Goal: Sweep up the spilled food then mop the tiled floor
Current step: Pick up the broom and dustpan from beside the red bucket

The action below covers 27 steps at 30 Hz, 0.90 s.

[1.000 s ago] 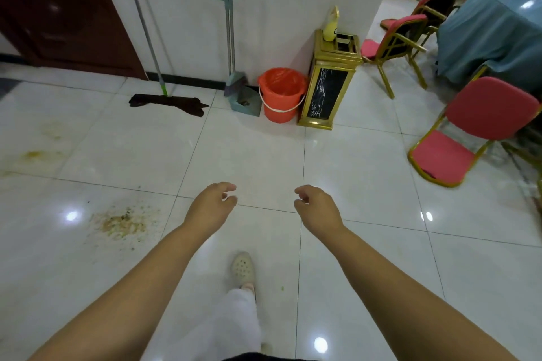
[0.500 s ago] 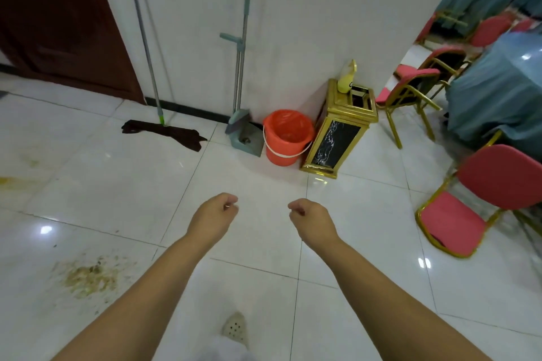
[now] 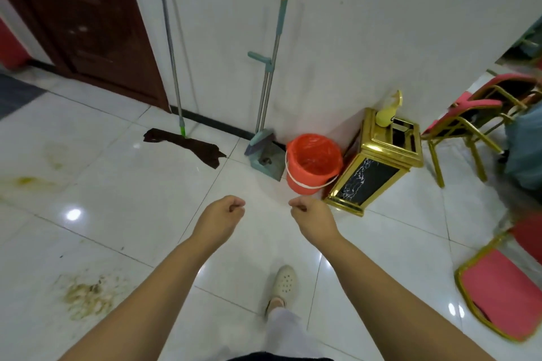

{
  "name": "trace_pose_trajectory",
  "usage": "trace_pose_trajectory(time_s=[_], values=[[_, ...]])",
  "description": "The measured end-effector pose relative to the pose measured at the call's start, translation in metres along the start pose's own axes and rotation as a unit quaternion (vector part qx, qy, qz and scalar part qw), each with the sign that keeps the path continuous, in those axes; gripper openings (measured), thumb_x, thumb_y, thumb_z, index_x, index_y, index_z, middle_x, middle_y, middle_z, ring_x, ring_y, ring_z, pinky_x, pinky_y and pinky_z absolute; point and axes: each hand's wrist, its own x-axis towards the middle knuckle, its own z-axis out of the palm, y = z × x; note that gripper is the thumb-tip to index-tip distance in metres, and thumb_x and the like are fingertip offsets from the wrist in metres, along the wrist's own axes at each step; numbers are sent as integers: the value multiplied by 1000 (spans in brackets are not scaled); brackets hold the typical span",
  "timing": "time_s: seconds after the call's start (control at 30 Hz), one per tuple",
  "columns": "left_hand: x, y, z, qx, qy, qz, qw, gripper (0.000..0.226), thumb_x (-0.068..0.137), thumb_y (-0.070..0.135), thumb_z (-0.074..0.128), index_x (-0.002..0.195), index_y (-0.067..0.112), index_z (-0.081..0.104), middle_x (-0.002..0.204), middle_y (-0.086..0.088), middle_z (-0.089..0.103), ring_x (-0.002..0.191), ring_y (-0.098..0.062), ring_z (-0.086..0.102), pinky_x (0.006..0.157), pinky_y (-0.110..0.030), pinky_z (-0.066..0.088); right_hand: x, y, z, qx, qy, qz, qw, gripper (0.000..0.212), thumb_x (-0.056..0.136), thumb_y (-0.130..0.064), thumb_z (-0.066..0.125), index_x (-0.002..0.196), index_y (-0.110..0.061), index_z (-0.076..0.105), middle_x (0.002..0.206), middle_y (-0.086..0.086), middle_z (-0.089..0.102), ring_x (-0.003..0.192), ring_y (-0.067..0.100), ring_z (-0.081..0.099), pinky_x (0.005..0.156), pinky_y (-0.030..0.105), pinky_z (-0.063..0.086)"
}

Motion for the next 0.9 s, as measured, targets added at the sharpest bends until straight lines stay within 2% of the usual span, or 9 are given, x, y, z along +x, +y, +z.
trace_pose_trajectory(time_s=[0.07, 0.23, 0.37, 0.53, 0.6, 0.7, 0.9], values=[[31, 14, 0, 4, 12, -3, 1000, 24, 93, 26, 50, 114, 23, 62, 106, 9, 61, 97, -9, 56, 81, -20, 42, 38, -2, -10, 8, -8, -12, 1000, 30, 93, -13, 52, 118, -13, 67, 120, 2, 65, 107, 18, 59, 91, 28, 48], [112, 67, 2, -1, 43, -22, 999, 27, 95, 24, 49, 119, 19, 60, 109, 4, 61, 98, -12, 55, 84, -23, 43, 134, -8, -48, 16, -38, -29, 999, 29, 93, -12, 52, 119, -13, 67, 118, 1, 66, 93, 8, 54, 79, 17, 41], [177, 107, 15, -9, 48, -36, 998, 29, 95, 26, 48, 121, 22, 58, 112, 4, 61, 101, -12, 55, 86, -24, 44, 207, -6, -86, 13, -54, -40, 998, 26, 93, -15, 52, 115, -15, 67, 112, 1, 66, 89, 10, 55, 62, 13, 39], [238, 134, 26, -10, 37, -41, 998, 30, 95, 27, 49, 123, 22, 58, 115, 3, 60, 103, -11, 54, 91, -27, 45, 282, -7, -115, -26, -69, -55, 996, 26, 93, -17, 53, 114, -16, 69, 114, -2, 67, 88, 6, 51, 79, 19, 36], [255, 139, 25, -8, 36, -49, 998, 31, 95, 27, 49, 124, 22, 58, 117, 2, 61, 105, -13, 55, 94, -29, 45, 304, -9, -119, -25, -78, -50, 995, 26, 93, -18, 54, 114, -16, 69, 114, -1, 67, 87, 5, 49, 79, 18, 35], [287, 144, 16, -4, 43, -57, 997, 30, 95, 26, 48, 123, 20, 58, 115, 0, 61, 104, -15, 57, 91, -29, 46, 337, -15, -122, -18, -88, -43, 995, 25, 93, -20, 53, 113, -18, 69, 107, -4, 65, 79, 2, 48, 74, 19, 34], [373, 159, -2, -17, 45, -41, 998, 27, 94, 24, 51, 118, 19, 60, 107, 2, 61, 97, -12, 56, 81, -24, 43, 406, -35, -132, -5, -82, -39, 996, 25, 93, -15, 53, 112, -15, 69, 112, -2, 66, 93, 9, 58, 74, 13, 41]])
